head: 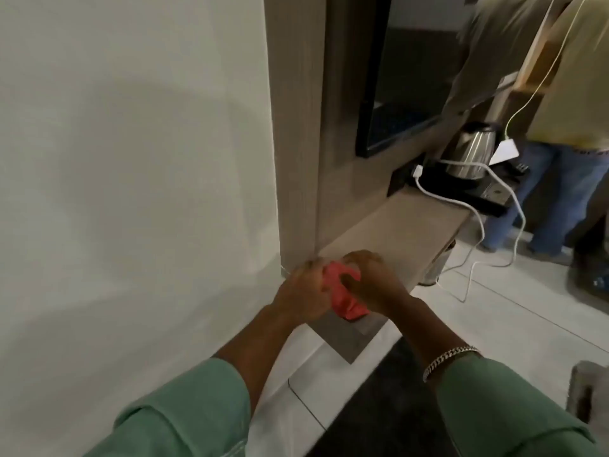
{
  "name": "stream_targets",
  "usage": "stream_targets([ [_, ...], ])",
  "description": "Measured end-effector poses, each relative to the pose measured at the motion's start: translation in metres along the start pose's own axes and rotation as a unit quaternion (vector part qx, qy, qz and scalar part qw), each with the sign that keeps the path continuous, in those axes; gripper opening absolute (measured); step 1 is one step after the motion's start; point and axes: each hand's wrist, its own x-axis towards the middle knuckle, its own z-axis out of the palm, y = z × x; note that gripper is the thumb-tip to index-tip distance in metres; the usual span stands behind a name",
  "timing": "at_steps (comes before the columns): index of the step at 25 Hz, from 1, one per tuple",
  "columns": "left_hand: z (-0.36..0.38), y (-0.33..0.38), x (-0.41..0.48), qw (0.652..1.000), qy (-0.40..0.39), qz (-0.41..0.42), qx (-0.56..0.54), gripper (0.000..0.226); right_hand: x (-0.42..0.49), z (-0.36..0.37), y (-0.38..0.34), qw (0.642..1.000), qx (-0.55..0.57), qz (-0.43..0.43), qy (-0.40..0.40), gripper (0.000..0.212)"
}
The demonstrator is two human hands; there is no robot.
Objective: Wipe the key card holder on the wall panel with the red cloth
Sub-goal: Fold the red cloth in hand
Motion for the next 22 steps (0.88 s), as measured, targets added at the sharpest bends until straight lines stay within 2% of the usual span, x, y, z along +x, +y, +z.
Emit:
stream_targets([
  [2, 0.028, -0.012, 0.012, 0.999, -0.041, -0.005, 0.016, 0.054, 0.01, 0.023, 0.018, 0.998, -0.037, 0.02, -0.057, 0.051],
  [3, 0.042, -0.017, 0.014, 0.999, -0.039, -0.021, 0.011, 0.051, 0.013, 0.036, 0.027, 0.997, -0.032, 0.032, -0.068, 0.054],
  [5, 0.062, -0.021, 0.021, 0.996, 0.018, -0.077, -0.035, 0.038, 0.014, 0.049, 0.037, 0.996, 0.013, 0.056, -0.065, 0.053],
  [7, 0.077, -0.016, 0.03, 0.976, 0.107, -0.152, -0.116, 0.033, 0.017, 0.052, 0.044, 0.995, 0.069, 0.059, -0.035, 0.048],
  [9, 0.083, -0.005, 0.033, 0.94, 0.175, -0.224, -0.191, 0.036, 0.019, 0.046, 0.044, 0.99, 0.123, 0.062, -0.018, 0.047],
  [11, 0.083, 0.0, 0.03, 0.907, 0.213, -0.268, -0.246, 0.029, 0.014, 0.042, 0.042, 0.984, 0.164, 0.069, -0.017, 0.049],
  [12, 0.082, 0.0, 0.028, 0.886, 0.215, -0.3, -0.281, 0.028, 0.007, 0.041, 0.042, 0.98, 0.185, 0.076, -0.022, 0.047],
  [14, 0.074, -0.004, 0.019, 0.816, 0.186, -0.37, -0.404, 0.044, -0.007, 0.04, 0.039, 0.968, 0.231, 0.092, -0.043, 0.042],
  [15, 0.067, -0.008, 0.012, 0.781, 0.166, -0.384, -0.464, 0.053, -0.014, 0.039, 0.035, 0.964, 0.244, 0.094, -0.053, 0.04],
  [16, 0.058, -0.011, 0.002, 0.763, 0.154, -0.38, -0.5, 0.057, -0.021, 0.039, 0.028, 0.962, 0.249, 0.09, -0.06, 0.039],
  [17, 0.047, -0.013, -0.009, 0.76, 0.145, -0.364, -0.518, 0.056, -0.029, 0.037, 0.018, 0.963, 0.249, 0.084, -0.059, 0.039],
  [19, 0.018, -0.015, -0.035, 0.777, 0.14, -0.313, -0.528, 0.043, -0.045, 0.033, -0.009, 0.97, 0.234, 0.048, -0.04, 0.044],
  [22, -0.038, -0.013, -0.078, 0.817, 0.138, -0.247, -0.502, 0.03, -0.068, 0.027, -0.069, 0.983, 0.159, -0.089, -0.001, 0.061],
])
